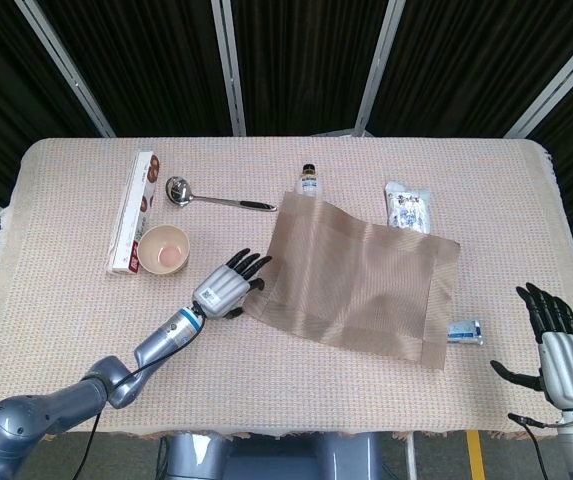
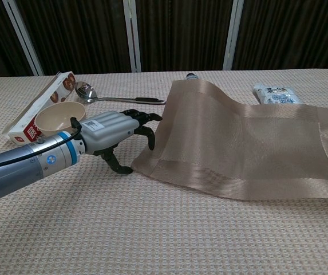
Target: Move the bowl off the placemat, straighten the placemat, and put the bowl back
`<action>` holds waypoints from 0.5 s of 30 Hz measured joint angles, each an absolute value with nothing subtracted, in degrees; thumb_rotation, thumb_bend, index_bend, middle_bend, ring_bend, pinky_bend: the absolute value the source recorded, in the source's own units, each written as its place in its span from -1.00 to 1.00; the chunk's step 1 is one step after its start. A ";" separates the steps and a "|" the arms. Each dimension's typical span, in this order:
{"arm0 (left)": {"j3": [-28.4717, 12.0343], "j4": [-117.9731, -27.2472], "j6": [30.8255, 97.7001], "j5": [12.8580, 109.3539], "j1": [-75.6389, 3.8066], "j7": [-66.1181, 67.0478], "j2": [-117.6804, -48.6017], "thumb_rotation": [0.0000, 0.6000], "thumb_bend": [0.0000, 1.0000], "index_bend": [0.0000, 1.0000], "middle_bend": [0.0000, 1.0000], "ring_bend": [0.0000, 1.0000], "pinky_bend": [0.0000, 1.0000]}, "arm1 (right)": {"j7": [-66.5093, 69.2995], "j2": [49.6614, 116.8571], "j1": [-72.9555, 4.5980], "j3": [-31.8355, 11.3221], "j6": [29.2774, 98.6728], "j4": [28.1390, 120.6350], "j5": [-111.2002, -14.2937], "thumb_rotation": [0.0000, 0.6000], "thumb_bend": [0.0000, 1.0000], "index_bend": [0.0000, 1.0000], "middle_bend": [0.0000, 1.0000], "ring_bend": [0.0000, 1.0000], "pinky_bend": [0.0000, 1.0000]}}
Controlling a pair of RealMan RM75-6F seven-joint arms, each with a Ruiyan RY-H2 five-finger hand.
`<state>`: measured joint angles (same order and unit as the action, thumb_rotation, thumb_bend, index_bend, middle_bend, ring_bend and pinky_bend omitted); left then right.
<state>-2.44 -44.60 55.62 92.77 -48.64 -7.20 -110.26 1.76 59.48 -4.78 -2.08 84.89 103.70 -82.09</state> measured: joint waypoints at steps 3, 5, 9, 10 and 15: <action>-2.43 -45.19 56.04 92.82 -48.73 -7.11 -109.88 1.00 -0.57 -0.28 -1.00 -1.00 -1.00 | 1.78 59.44 -4.68 -2.14 84.96 103.75 -82.28 1.00 -1.00 -1.00 -1.00 -1.00 -1.00; -2.47 -45.72 56.33 92.84 -48.84 -6.96 -109.49 1.00 -0.57 -0.28 -1.00 -1.00 -1.00 | 1.76 59.43 -4.62 -2.19 84.99 103.76 -82.38 1.00 -1.00 -1.00 -1.00 -1.00 -1.00; -2.59 -46.71 56.25 92.66 -49.14 -6.52 -108.82 1.00 -0.57 -0.28 -1.00 -1.00 -1.00 | 1.77 59.37 -4.47 -2.32 85.06 103.84 -82.49 1.00 -1.00 -1.00 -1.00 -1.00 -1.00; -2.62 -46.98 56.21 92.60 -49.20 -6.41 -108.68 1.00 -0.57 -0.27 -1.00 -1.00 -1.00 | 1.76 59.35 -4.43 -2.37 85.10 103.88 -82.53 1.00 -1.00 -1.00 -1.00 -1.00 -1.00; -2.67 -48.29 56.27 92.51 -49.47 -5.83 -107.93 1.00 -0.57 -0.27 -1.00 -1.00 -1.00 | 1.63 59.39 -4.37 -2.41 84.98 103.90 -82.65 1.00 -1.00 -1.00 -1.00 -1.00 -1.00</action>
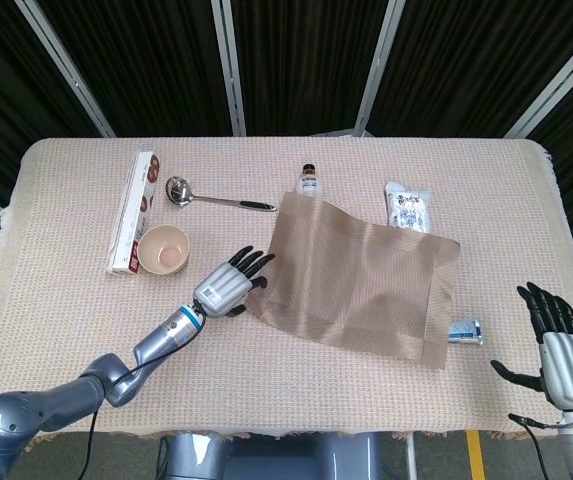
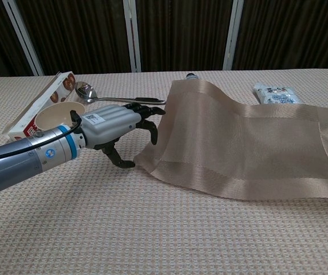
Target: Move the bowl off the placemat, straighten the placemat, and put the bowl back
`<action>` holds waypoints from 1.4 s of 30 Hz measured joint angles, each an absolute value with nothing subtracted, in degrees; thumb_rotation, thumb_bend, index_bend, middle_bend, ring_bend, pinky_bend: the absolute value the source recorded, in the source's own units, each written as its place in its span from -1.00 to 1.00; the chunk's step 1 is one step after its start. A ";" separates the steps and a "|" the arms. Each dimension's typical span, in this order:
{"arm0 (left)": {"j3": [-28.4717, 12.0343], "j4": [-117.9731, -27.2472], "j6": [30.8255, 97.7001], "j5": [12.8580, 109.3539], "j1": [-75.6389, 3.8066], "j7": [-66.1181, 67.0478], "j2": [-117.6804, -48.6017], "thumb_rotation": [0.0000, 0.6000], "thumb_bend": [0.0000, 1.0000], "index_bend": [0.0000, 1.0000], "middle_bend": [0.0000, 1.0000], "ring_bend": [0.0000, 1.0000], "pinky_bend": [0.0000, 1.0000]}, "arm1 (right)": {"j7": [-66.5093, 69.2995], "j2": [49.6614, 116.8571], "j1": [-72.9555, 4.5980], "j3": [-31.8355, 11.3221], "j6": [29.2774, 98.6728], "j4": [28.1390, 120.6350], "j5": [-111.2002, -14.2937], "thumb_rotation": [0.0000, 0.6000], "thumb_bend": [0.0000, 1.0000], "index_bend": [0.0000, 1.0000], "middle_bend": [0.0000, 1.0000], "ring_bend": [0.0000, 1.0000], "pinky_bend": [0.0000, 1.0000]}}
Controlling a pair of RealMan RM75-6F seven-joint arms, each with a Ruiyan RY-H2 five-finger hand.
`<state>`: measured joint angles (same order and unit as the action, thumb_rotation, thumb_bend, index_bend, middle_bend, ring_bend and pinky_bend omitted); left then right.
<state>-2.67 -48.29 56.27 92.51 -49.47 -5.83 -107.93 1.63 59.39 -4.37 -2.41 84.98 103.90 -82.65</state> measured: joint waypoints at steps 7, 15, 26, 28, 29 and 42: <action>-3.04 -49.98 56.02 91.80 -49.86 -4.93 -107.47 1.00 -0.54 -0.24 -1.00 -1.00 -1.00 | 1.62 59.34 -4.20 -2.61 85.03 104.03 -82.93 1.00 -1.00 -1.00 -1.00 -1.00 -1.00; -3.01 -50.47 55.60 91.14 -50.00 -4.04 -108.27 1.00 -0.40 -0.18 -1.00 -1.00 -1.00 | 1.83 59.26 -4.13 -2.66 84.76 104.17 -83.21 1.00 -1.00 -1.00 -1.00 -1.00 -1.00; -2.85 -50.44 55.20 90.48 -49.97 -3.73 -108.84 1.00 -0.31 -0.14 -1.00 -1.00 -1.00 | 2.45 58.97 -3.94 -2.82 84.71 104.20 -83.58 1.00 -1.00 -1.00 -1.00 -1.00 -1.00; -2.80 -50.46 55.13 90.37 -49.93 -3.79 -108.90 1.00 -0.29 -0.11 -1.00 -1.00 -1.00 | 2.53 58.90 -3.91 -2.84 84.69 104.26 -83.69 1.00 -1.00 -1.00 -1.00 -1.00 -1.00; -2.76 -50.45 55.04 90.28 -49.90 -3.84 -108.94 1.00 -0.27 -0.10 -1.00 -1.00 -1.00 | 2.55 58.88 -3.90 -2.83 84.68 104.27 -83.73 1.00 -1.00 -1.00 -1.00 -1.00 -1.00; -2.76 -49.76 54.74 89.55 -49.81 -3.40 -109.67 1.00 -0.13 0.35 -1.00 -1.00 -1.00 | 2.89 58.75 -3.79 -2.90 84.37 104.21 -83.93 1.00 -1.00 -1.00 -1.00 -1.00 -1.00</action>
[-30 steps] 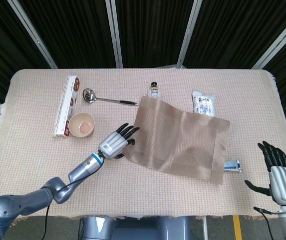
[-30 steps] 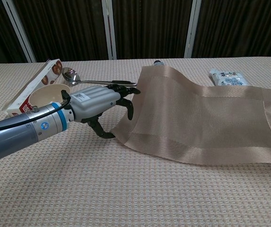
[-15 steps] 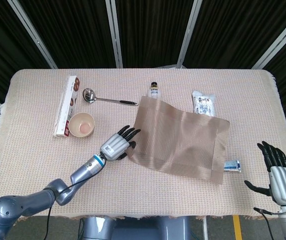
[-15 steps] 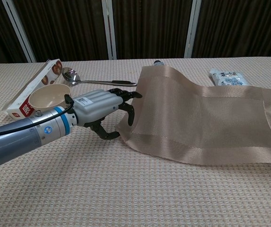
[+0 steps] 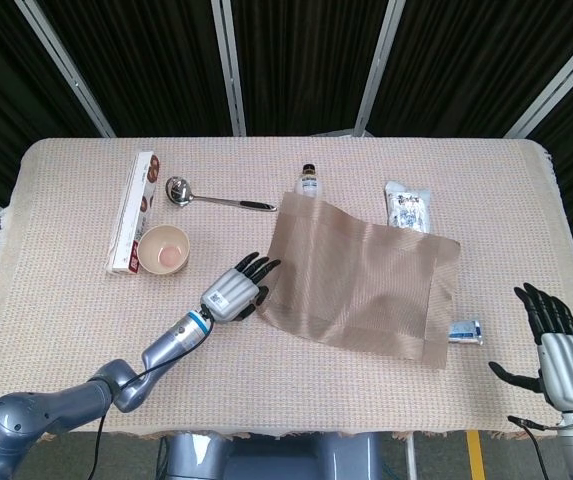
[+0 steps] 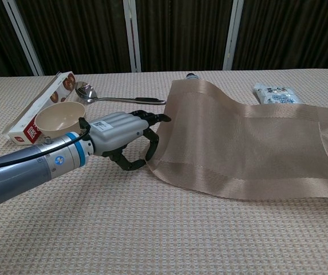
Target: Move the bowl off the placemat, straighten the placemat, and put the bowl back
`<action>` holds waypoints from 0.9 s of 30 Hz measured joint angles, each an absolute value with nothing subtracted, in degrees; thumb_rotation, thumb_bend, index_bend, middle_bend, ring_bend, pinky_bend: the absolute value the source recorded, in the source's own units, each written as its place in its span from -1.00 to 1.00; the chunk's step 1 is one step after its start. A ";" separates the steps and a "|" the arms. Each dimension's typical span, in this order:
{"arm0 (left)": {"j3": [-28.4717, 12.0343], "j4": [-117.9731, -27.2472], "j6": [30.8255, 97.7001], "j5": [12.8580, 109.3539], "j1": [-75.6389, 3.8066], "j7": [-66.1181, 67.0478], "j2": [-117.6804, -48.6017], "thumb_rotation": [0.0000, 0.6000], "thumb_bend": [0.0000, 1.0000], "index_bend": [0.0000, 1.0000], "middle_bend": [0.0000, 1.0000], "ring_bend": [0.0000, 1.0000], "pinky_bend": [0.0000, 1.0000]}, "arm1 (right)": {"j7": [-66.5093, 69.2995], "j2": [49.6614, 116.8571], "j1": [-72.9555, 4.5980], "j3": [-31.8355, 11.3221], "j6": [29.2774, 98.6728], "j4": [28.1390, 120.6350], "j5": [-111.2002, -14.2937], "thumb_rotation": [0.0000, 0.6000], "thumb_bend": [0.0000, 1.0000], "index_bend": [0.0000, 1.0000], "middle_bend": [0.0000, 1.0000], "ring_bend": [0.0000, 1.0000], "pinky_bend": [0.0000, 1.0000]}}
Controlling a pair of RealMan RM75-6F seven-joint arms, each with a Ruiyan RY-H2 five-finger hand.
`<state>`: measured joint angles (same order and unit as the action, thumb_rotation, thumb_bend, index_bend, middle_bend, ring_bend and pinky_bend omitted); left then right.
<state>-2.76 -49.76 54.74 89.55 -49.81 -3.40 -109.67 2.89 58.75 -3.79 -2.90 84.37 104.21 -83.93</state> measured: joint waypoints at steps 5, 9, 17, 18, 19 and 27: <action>-2.70 -50.39 55.04 89.58 -49.74 -3.09 -109.45 1.00 -0.11 0.38 -1.00 -1.00 -1.00 | 3.09 58.64 -3.70 -2.97 84.45 104.17 -84.16 1.00 -1.00 -1.00 -1.00 -1.00 -1.00; -2.61 -52.12 55.43 89.66 -49.57 -3.01 -108.88 1.00 -0.10 0.39 -1.00 -1.00 -1.00 | 3.17 58.58 -3.63 -2.97 84.46 104.24 -84.30 1.00 -1.00 -1.00 -1.00 -1.00 -1.00; -2.30 -58.99 56.87 90.41 -49.20 -1.99 -106.02 1.00 -0.11 0.39 -1.00 -1.00 -1.00 | 3.02 58.48 -3.41 -2.91 84.74 104.53 -84.76 1.00 -1.00 -1.00 -1.00 -1.00 -1.00; -2.18 -59.92 57.04 90.58 -49.14 -1.90 -105.62 1.00 -0.10 0.39 -1.00 -1.00 -1.00 | 2.99 58.49 -3.40 -2.88 84.72 104.54 -84.80 1.00 -1.00 -1.00 -1.00 -1.00 -1.00; -2.04 -60.87 57.21 90.75 -49.08 -1.85 -105.23 1.00 -0.10 0.39 -1.00 -1.00 -1.00 | 2.95 58.50 -3.39 -2.86 84.71 104.54 -84.83 1.00 -1.00 -1.00 -1.00 -1.00 -1.00; 0.48 -71.38 58.81 93.74 -48.48 -0.85 -100.42 1.00 -0.11 0.39 -1.00 -1.00 -1.00 | 2.30 58.65 -3.17 -2.72 84.92 104.81 -85.12 1.00 -1.00 -1.00 -1.00 -1.00 -1.00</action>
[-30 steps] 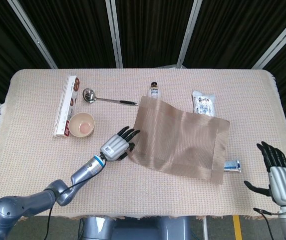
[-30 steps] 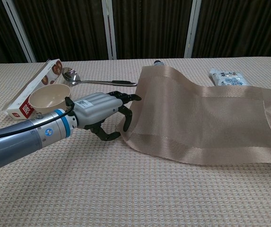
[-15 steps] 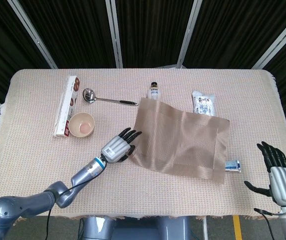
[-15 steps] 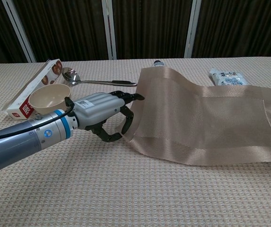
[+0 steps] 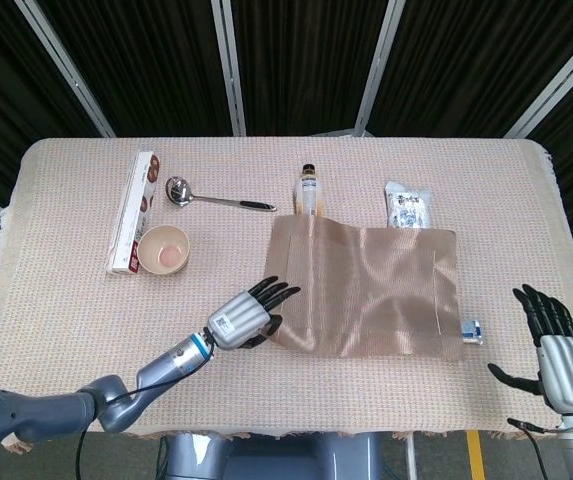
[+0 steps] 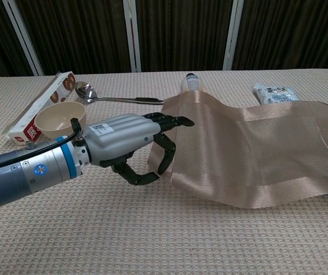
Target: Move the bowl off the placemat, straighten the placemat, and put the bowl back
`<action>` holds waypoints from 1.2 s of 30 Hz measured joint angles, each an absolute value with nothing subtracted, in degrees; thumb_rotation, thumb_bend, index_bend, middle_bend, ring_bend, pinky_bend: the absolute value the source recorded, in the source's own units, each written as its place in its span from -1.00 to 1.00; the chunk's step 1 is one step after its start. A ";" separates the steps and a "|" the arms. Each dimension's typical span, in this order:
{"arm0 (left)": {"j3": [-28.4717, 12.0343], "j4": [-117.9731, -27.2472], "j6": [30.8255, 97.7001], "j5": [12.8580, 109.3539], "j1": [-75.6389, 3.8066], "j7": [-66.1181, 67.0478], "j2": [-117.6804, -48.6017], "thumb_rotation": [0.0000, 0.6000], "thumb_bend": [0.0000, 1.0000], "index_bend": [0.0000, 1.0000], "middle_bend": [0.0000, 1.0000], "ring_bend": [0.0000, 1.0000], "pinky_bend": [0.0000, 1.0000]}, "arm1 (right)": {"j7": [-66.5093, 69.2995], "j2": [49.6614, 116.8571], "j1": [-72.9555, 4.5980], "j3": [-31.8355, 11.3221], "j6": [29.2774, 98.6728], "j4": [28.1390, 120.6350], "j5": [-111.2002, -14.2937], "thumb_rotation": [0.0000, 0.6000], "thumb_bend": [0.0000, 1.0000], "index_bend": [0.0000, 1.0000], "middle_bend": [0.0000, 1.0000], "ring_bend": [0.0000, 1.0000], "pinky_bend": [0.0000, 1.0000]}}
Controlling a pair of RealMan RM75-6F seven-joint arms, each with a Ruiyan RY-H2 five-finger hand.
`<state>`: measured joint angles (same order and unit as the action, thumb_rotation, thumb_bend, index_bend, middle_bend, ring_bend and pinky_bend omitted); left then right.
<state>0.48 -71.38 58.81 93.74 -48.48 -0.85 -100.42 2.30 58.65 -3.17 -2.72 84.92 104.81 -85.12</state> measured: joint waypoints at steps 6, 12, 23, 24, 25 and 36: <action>3.16 -79.05 59.52 95.24 -47.23 1.61 -94.62 1.00 -0.11 0.39 -1.00 -1.00 -1.00 | 2.04 58.60 -2.94 -2.70 85.30 105.12 -85.33 1.00 -1.00 -1.00 -1.00 -1.00 -1.00; 5.13 -84.60 59.00 93.60 -45.12 3.96 -89.35 1.00 -0.11 0.40 -1.00 -1.00 -1.00 | 1.99 58.50 -2.79 -2.66 85.51 105.35 -85.68 1.00 -1.00 -1.00 -1.00 -1.00 -1.00; 8.36 -87.51 59.88 91.23 -40.39 6.23 -83.82 1.00 -0.11 0.40 -1.00 -1.00 -1.00 | 2.19 58.29 -2.62 -2.66 85.82 105.62 -86.29 1.00 -1.00 -1.00 -1.00 -1.00 -1.00; 8.51 -87.68 60.13 91.28 -40.07 6.32 -83.53 1.00 -0.11 0.40 -1.00 -1.00 -1.00 | 2.19 58.28 -2.60 -2.65 85.84 105.64 -86.33 1.00 -1.00 -1.00 -1.00 -1.00 -1.00; 8.67 -87.88 60.36 91.35 -39.78 6.46 -83.24 1.00 -0.10 0.40 -1.00 -1.00 -1.00 | 2.19 58.27 -2.59 -2.65 85.87 105.68 -86.37 1.00 -1.00 -1.00 -1.00 -1.00 -1.00; 10.94 -93.10 61.21 92.13 -37.35 10.39 -79.96 1.00 -0.11 0.40 -1.00 -1.00 -1.00 | 2.32 58.12 -2.52 -2.69 85.97 105.86 -86.66 1.00 -1.00 -1.00 -1.00 -1.00 -1.00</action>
